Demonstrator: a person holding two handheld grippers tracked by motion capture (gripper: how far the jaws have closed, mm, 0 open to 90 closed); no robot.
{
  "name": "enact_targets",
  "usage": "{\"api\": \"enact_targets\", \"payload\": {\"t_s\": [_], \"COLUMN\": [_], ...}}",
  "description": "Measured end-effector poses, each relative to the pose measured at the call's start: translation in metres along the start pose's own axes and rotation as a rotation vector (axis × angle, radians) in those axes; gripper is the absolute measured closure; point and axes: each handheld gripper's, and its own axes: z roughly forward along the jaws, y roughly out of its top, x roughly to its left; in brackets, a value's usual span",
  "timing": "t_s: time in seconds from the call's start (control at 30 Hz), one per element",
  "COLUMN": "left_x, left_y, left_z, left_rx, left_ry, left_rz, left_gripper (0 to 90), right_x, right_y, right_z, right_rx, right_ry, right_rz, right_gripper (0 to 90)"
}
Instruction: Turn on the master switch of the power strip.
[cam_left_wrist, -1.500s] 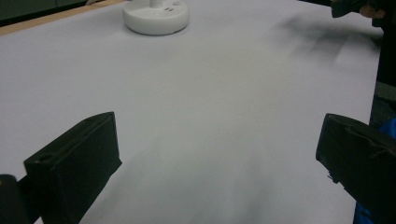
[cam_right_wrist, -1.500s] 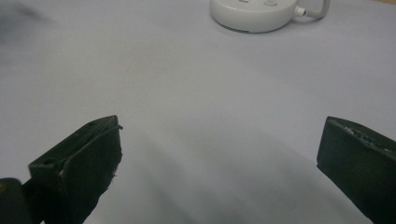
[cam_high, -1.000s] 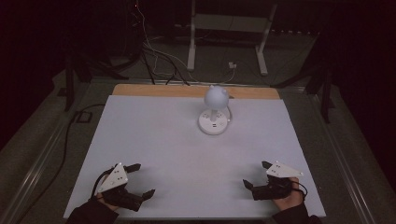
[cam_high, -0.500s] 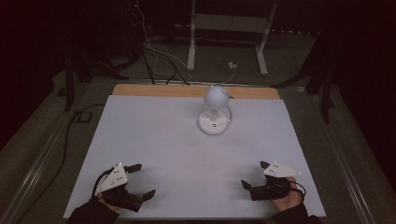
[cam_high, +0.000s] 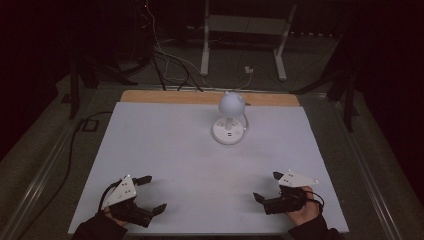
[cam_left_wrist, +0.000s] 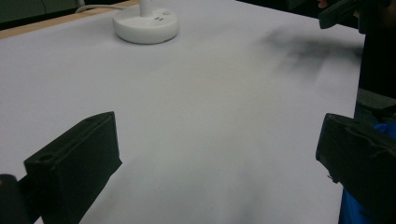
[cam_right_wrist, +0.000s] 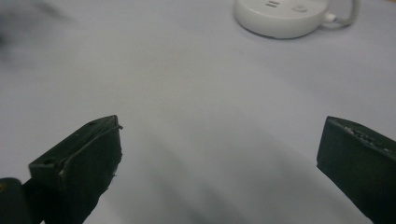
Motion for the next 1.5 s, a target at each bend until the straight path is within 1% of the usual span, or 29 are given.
{"api": "enact_targets", "payload": {"t_s": [0.07, 0.17, 0.27, 0.3, 0.33, 0.37, 0.47, 0.5, 0.53, 0.57, 0.8, 1.2, 1.5], "left_x": [0.000, 0.000, 0.000, 0.000, 0.000, 0.000, -0.001, 0.000, 0.000, 0.000, 0.000, -0.001, -0.001], "left_y": [0.000, 0.000, 0.000, 0.000, 0.000, 0.000, 0.000, 0.000, 0.000, 0.000, 0.000, 0.000, 0.000], "left_z": [0.000, -0.001, 0.000, 0.000, 0.000, 0.000, -0.001, -0.001, -0.001, -0.001, -0.001, -0.001, -0.001], "left_rx": [0.002, -0.005, -0.004, -0.002, -0.001, -0.001, -0.004, -0.005, -0.004, -0.003, -0.003, -0.005, -0.001], "left_ry": [-0.001, -0.001, -0.001, -0.002, -0.002, -0.002, -0.002, -0.002, -0.001, -0.001, -0.002, -0.004, -0.004], "left_rz": [0.003, -0.004, -0.003, -0.002, -0.001, -0.001, -0.002, -0.003, -0.002, -0.002, -0.002, -0.002, 0.002], "left_gripper": [0.1, 0.2, 0.1, 0.1, 0.2, 0.2, 0.2, 0.2, 0.1, 0.1, 0.2, 0.1, 0.2], "right_x": [0.001, 0.002, 0.004, 0.004, 0.004, 0.004, 0.003, 0.003, 0.002, 0.002, -0.003, -0.010, -0.016], "right_y": [0.003, 0.008, 0.017, 0.017, 0.022, 0.022, 0.032, 0.032, 0.037, 0.037, 0.053, 0.073, 0.083], "right_z": [0.000, -0.001, -0.002, -0.002, -0.003, -0.003, -0.004, -0.004, -0.005, -0.005, -0.004, -0.002, 0.002], "right_rx": [0.001, -0.005, -0.009, -0.009, -0.012, -0.012, -0.022, -0.022, -0.027, -0.027, -0.040, -0.054, -0.056], "right_ry": [0.007, 0.017, 0.031, 0.031, 0.037, 0.037, 0.047, 0.047, 0.053, 0.053, 0.066, 0.064, 0.055], "right_rz": [0.003, 0.011, 0.012, 0.012, 0.010, 0.010, 0.008, 0.008, 0.008, 0.008, 0.004, 0.005, 0.001], "right_gripper": [0.0, 0.0, 0.0, 0.0, 0.0, 0.0, 0.0, 0.0, 0.0, 0.0, 0.0, 0.0, 0.0]}}
